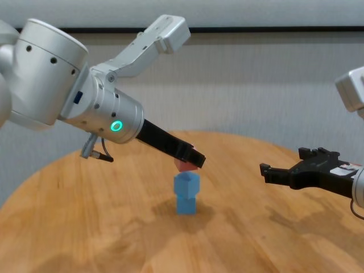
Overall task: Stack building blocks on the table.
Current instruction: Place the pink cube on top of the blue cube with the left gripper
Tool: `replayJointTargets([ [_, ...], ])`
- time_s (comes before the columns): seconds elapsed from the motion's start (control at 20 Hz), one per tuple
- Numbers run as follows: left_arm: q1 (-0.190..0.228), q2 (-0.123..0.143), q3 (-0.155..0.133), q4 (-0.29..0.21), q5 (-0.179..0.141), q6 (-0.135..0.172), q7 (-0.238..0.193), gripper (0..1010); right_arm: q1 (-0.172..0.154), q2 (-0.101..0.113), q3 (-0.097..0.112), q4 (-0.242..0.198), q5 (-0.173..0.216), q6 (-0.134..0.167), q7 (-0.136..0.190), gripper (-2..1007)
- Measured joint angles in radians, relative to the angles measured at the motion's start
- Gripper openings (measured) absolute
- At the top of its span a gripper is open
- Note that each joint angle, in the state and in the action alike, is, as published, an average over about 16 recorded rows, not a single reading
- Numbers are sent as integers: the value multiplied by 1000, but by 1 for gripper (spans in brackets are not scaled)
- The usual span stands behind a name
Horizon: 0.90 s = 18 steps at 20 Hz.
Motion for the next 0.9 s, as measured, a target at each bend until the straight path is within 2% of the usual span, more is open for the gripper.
replayJointTargets([
  [0.9, -9, -17, 1, 43, 9, -8, -3, 545, 0, 0, 0, 0, 0, 0, 0, 1005],
])
